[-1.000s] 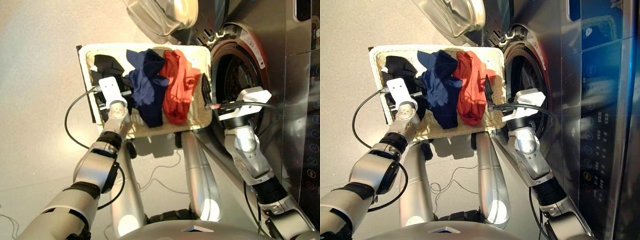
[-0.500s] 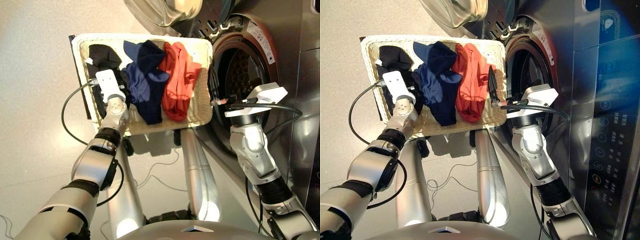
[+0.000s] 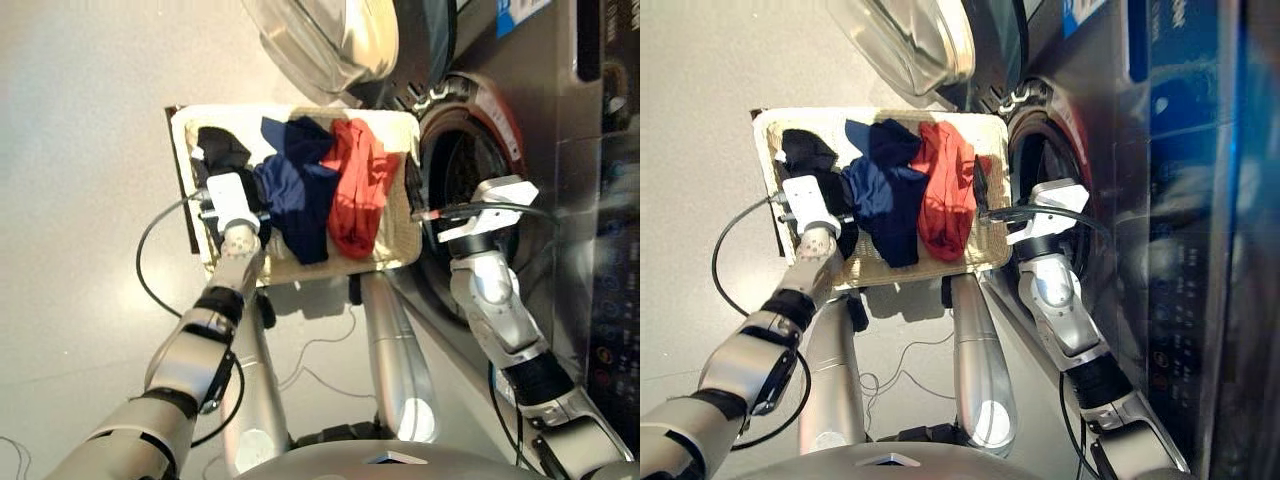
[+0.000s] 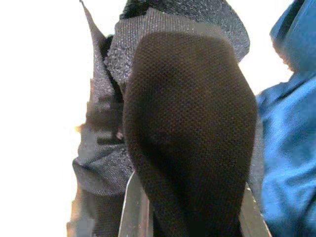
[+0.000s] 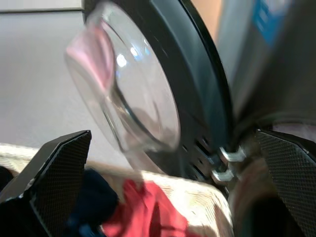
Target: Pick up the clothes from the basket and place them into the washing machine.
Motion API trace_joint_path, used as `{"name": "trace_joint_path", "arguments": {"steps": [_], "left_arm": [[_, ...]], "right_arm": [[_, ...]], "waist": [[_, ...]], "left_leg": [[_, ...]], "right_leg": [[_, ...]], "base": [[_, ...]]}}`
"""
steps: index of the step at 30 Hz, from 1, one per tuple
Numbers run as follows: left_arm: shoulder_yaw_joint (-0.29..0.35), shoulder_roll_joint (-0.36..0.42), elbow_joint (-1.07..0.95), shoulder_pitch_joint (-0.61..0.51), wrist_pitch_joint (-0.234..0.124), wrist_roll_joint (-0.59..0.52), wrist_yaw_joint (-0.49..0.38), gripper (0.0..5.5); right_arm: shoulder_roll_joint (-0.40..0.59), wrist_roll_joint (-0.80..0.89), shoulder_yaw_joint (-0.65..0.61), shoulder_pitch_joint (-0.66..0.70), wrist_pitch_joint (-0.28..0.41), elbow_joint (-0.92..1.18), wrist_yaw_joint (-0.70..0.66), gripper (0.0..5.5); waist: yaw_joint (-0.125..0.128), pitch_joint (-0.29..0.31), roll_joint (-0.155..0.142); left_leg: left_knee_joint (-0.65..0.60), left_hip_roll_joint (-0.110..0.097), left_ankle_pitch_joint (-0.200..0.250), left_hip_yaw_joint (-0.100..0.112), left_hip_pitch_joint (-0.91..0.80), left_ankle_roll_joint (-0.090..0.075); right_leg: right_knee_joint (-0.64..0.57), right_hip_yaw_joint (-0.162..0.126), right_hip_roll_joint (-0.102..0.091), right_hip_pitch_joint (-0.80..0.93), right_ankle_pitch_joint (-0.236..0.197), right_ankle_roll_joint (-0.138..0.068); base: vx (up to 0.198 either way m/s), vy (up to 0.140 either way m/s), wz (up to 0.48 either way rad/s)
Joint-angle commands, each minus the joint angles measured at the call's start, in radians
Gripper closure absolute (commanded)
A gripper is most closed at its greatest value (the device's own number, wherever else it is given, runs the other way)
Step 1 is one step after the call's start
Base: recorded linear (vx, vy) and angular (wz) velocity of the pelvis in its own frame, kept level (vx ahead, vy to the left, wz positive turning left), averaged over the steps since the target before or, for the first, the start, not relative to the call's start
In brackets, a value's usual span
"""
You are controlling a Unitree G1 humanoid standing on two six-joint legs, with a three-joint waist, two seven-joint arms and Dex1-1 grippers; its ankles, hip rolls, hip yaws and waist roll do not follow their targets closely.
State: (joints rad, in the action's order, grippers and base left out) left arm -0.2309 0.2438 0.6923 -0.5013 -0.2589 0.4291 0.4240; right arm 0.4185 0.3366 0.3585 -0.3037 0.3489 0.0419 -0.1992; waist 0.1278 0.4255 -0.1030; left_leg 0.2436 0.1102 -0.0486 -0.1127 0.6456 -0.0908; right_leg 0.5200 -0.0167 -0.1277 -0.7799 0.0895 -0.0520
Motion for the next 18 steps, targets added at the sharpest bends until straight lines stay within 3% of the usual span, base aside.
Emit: {"name": "trace_joint_path", "arguments": {"steps": [1,2,4,5,8,10,14,18], "left_arm": [[0.004,0.014,-0.168,0.051,-0.116,-0.067,0.003,5.5],[0.014,0.026,-0.272,0.113,-0.132,-0.09,-0.017,5.5],[0.015,0.034,-0.311,0.137,-0.132,-0.102,-0.029,5.5],[0.018,0.066,-0.388,0.181,-0.131,-0.16,-0.053,5.5],[0.014,0.112,-0.453,0.203,-0.12,-0.231,-0.076,5.5],[0.014,0.148,-0.544,0.222,-0.142,-0.222,-0.122,5.5],[0.002,0.175,-0.613,0.236,-0.153,-0.198,-0.181,5.5],[-0.026,0.205,-0.729,0.249,-0.157,-0.136,-0.274,5.5]], "right_arm": [[0.026,-0.037,-0.006,-0.017,0.011,0.025,0.017,0.0],[0.037,-0.024,0.0,-0.013,-0.008,0.015,0.052,0.0],[0.04,-0.012,0.002,-0.012,-0.016,0.009,0.07,0.0],[0.057,0.027,0.017,-0.007,-0.048,-0.004,0.128,0.0],[0.064,0.061,0.033,-0.021,-0.091,-0.011,0.158,0.0],[0.077,0.144,0.077,-0.066,-0.128,0.008,0.216,0.0],[0.106,0.214,0.114,-0.105,-0.156,0.044,0.267,0.0],[0.146,0.188,0.147,-0.175,-0.197,0.051,0.3,0.0]], "waist": [[-0.016,-0.026,0.062],[-0.032,-0.028,0.067],[-0.039,-0.031,0.069],[-0.052,-0.039,0.07],[-0.059,-0.046,0.069],[-0.074,-0.056,0.067],[-0.082,-0.055,0.064],[-0.093,-0.066,0.072]], "left_leg": [[-0.016,-0.053,0.029,0.021,-0.082,0.013],[-0.066,-0.065,0.019,0.017,-0.146,0.011],[-0.096,-0.07,0.008,0.014,-0.175,0.011],[-0.139,-0.077,-0.004,0.013,-0.219,0.011],[-0.176,-0.078,-0.014,0.006,-0.264,0.013],[-0.196,-0.072,-0.019,0.003,-0.306,0.014],[-0.196,-0.073,-0.014,0.004,-0.33,0.014],[-0.179,-0.073,-0.006,0.01,-0.333,0.017]], "right_leg": [[-0.257,0.028,-0.002,0.146,-0.186,-0.11],[-0.296,0.026,-0.009,0.207,-0.19,-0.112],[-0.323,0.024,-0.013,0.235,-0.199,-0.113],[-0.361,0.019,-0.019,0.278,-0.204,-0.118],[-0.381,0.02,-0.02,0.312,-0.21,-0.12],[-0.388,0.021,-0.019,0.347,-0.208,-0.12],[-0.389,0.023,-0.019,0.372,-0.202,-0.118],[-0.383,0.022,-0.022,0.383,-0.194,-0.114]], "base": [[0.135,0.042,-0.001],[0.099,0.034,0.038],[0.099,0.02,0.045],[0.094,0.015,0.068],[0.049,0.013,0.013],[0.069,0.01,-0.018],[0.0,0.0,0.0],[0.0,0.0,0.0]]}}
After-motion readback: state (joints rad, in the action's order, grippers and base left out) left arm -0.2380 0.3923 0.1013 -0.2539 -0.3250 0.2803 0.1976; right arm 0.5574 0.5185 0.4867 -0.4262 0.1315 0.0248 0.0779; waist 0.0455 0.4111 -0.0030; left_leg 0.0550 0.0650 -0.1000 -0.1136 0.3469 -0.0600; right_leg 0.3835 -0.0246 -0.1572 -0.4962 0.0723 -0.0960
